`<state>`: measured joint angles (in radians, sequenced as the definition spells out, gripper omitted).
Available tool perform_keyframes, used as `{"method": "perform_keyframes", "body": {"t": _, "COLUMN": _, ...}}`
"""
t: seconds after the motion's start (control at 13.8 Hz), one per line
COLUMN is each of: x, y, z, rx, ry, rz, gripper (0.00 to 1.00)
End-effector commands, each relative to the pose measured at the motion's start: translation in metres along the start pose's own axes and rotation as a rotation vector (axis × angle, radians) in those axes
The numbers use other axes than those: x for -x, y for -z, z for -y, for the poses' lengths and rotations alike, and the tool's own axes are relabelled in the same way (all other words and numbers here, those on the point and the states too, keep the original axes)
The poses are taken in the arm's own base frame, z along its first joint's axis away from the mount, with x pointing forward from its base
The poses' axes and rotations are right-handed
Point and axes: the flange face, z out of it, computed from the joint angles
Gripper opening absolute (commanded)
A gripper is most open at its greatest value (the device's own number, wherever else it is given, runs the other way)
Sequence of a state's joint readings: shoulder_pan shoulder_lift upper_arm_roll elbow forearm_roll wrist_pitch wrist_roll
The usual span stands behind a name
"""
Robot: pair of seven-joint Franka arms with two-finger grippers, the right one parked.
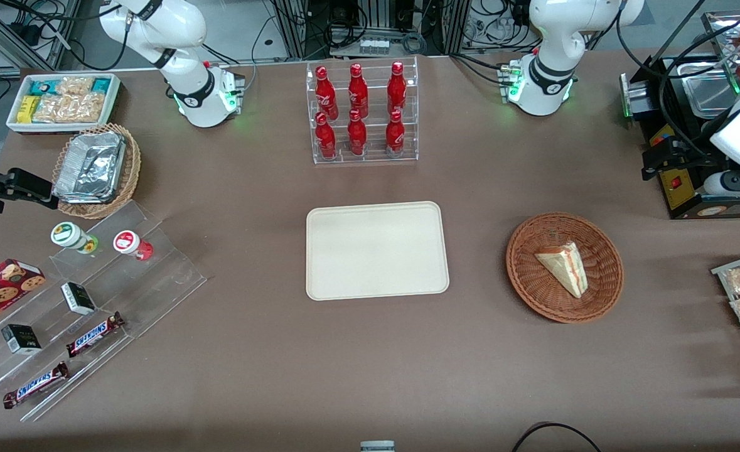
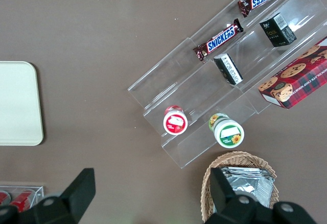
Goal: Place sandwich from basket to tray
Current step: 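Move the left gripper down over the sandwich in the wicker basket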
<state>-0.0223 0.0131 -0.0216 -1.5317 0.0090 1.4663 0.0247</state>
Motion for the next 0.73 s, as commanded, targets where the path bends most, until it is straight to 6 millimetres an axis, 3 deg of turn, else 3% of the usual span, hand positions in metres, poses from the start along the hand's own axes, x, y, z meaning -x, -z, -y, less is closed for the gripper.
{"method": "perform_keyframes", "body": {"t": 0.0, "x": 0.001, "y": 0.002, "z": 0.001, "rx": 0.012, "ry": 0.017, "rz": -0.004, "gripper": 1.0}}
{"method": "perform_keyframes", "body": {"t": 0.15, "x": -0.002, "y": -0.003, "z": 0.002, "rx": -0.003, "ry": 0.015, "rz": -0.002, "gripper": 1.0}}
{"method": "perform_keyframes", "body": {"t": 0.29, "x": -0.013, "y": -0.024, "z": 0.008, "rx": -0.003, "ry": 0.033, "rz": 0.033, "gripper": 1.0}}
{"method": "perform_keyframes", "body": {"t": 0.65, "x": -0.027, "y": -0.111, "z": 0.014, "rx": 0.018, "ry": 0.127, "rz": -0.012, "gripper": 1.0}}
